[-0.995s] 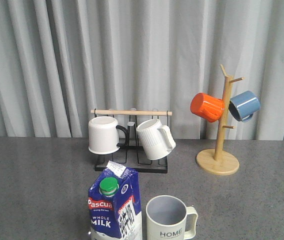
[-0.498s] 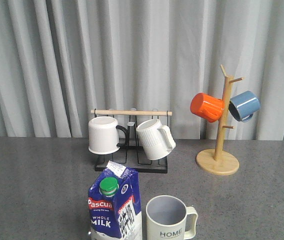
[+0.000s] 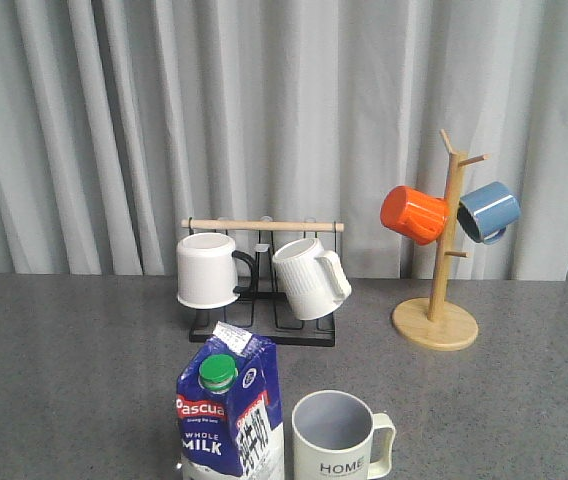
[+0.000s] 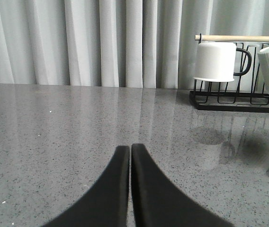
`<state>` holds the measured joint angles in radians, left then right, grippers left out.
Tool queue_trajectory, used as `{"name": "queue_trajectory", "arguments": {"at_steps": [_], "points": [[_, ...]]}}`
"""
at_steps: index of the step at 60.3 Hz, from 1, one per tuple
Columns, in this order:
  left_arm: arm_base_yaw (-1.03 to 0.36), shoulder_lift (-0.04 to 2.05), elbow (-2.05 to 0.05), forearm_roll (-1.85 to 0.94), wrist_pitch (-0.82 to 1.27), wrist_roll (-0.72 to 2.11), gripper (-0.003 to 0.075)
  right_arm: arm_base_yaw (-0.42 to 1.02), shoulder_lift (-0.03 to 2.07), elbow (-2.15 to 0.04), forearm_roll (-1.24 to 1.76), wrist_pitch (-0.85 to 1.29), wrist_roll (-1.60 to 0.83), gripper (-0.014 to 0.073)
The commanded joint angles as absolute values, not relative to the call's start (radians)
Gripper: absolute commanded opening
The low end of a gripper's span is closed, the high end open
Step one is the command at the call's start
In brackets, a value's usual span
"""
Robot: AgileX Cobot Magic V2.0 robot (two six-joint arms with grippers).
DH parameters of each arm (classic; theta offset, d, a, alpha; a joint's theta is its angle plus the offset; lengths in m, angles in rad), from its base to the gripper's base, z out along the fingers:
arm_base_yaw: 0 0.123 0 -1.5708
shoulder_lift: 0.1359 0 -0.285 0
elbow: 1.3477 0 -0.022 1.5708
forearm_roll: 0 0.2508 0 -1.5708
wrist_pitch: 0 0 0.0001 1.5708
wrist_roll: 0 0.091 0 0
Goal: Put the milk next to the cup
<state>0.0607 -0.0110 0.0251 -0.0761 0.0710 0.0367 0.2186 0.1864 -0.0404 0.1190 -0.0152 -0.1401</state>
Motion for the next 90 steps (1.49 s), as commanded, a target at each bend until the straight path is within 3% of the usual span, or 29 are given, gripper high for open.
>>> {"name": "queue_trajectory", "arguments": {"at_steps": [1, 19, 90], "points": [[0.063, -0.024, 0.045, -0.078, 0.0, 0.034, -0.0007, 0.163, 0.111, -0.006, 0.109, -0.142, -0.085, -0.0005], [0.063, -0.024, 0.045, -0.078, 0.0, 0.034, -0.0007, -0.003, -0.022, 0.035, 0.014, -0.119, 0.055, -0.0005], [0.063, -0.024, 0.045, -0.078, 0.0, 0.034, -0.0007, -0.007, -0.02, 0.035, -0.042, -0.121, 0.052, -0.0005]]}}
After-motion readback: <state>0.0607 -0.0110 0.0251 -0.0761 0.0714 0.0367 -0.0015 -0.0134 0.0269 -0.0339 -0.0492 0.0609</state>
